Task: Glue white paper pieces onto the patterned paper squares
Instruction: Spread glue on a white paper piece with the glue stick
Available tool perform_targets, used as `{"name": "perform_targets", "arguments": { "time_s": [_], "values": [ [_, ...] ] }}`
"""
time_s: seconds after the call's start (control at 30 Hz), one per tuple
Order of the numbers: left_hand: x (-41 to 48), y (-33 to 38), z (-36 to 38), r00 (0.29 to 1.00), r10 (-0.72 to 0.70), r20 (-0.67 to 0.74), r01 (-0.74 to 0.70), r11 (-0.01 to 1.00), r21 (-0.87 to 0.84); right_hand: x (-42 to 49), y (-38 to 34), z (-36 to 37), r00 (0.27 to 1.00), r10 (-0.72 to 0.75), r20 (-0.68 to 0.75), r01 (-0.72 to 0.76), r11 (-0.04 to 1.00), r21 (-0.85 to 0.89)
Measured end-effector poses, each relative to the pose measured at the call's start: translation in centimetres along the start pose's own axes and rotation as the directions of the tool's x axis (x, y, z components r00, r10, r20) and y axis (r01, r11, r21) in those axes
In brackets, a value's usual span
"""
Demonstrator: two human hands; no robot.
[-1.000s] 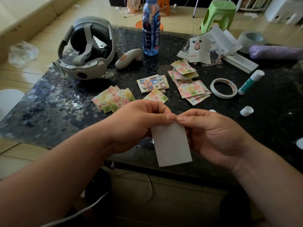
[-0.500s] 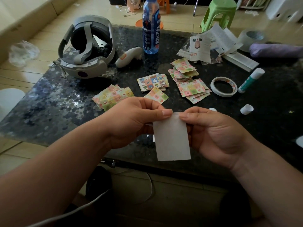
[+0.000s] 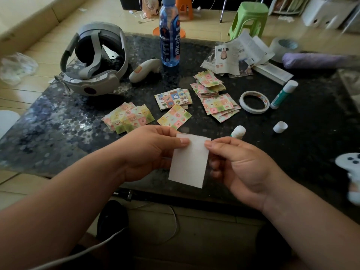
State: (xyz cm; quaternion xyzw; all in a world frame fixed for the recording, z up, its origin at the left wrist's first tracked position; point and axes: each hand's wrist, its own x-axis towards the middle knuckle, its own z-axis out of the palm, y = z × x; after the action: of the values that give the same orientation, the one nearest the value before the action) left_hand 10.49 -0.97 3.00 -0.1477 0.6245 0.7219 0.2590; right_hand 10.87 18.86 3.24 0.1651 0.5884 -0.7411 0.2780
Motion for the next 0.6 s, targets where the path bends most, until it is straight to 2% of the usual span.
{"name": "perform_targets", "arguments": {
  "time_s": [0.03, 0.07, 0.1, 0.13, 0.17, 0.2, 0.23, 0.27, 0.3, 0.37, 0.43, 0.6],
  "values": [
    [0.1, -0.1, 0.1, 1.0, 0.0, -0.022, 0.0, 1.0, 0.027, -0.2, 0.0, -0.4, 1.0, 0.004, 0.012, -0.003, 0.996, -0.091],
    [0.3, -0.2, 0.1, 0.999, 0.003, -0.05, 0.0, 0.997, 0.077, -0.3, -0.2, -0.9, 0.999, 0.014, 0.029, -0.006, 0.966, -0.257],
    [0.5, -0.4, 0.1, 0.997, 0.006, -0.08, 0.006, 0.989, 0.146, -0.3, -0.7, -1.7, 0.998, 0.033, 0.046, -0.006, 0.868, -0.496],
    [0.8, -0.7, 0.2, 0.993, 0.013, -0.113, 0.013, 0.974, 0.228, -0.2, -1.2, -2.6, 0.997, 0.061, 0.048, -0.007, 0.687, -0.727],
    [1.1, -1.0, 0.2, 0.988, 0.032, -0.149, 0.019, 0.944, 0.328, 0.0, -1.7, -3.6, 0.997, 0.079, 0.026, -0.014, 0.471, -0.882],
    [1.4, -1.4, 0.3, 0.981, 0.069, -0.18, 0.02, 0.892, 0.451, 0.2, -2.1, -4.6, 0.998, 0.067, -0.02, -0.039, 0.295, -0.955],
    [1.6, -1.7, 0.5, 0.973, 0.119, -0.197, 0.016, 0.819, 0.574, 0.5, -2.4, -5.6, 0.997, 0.024, -0.078, -0.081, 0.209, -0.975],
    [1.7, -1.9, 0.9, 0.966, 0.168, -0.196, 0.006, 0.744, 0.668, 0.8, -2.5, -6.5, 0.991, -0.041, -0.13, -0.119, 0.197, -0.973],
    [1.8, -2.0, 1.3, 0.963, 0.2, -0.182, -0.009, 0.695, 0.719, 1.2, -2.5, -7.1, 0.981, -0.107, -0.163, -0.135, 0.233, -0.963],
    [2.2, -2.2, 2.1, 0.967, 0.213, -0.141, -0.041, 0.674, 0.737, 2.2, -2.4, -8.0, 0.964, -0.192, -0.184, -0.105, 0.364, -0.925],
    [2.7, -2.4, 2.9, 0.971, 0.209, -0.114, -0.055, 0.663, 0.747, 3.2, -2.2, -8.1, 0.961, -0.229, -0.156, -0.038, 0.449, -0.893],
    [4.6, -2.8, 4.3, 0.955, 0.286, -0.077, -0.103, 0.565, 0.819, 5.2, -1.0, -7.3, 0.954, -0.287, -0.082, 0.067, 0.475, -0.877]
  ]
}}
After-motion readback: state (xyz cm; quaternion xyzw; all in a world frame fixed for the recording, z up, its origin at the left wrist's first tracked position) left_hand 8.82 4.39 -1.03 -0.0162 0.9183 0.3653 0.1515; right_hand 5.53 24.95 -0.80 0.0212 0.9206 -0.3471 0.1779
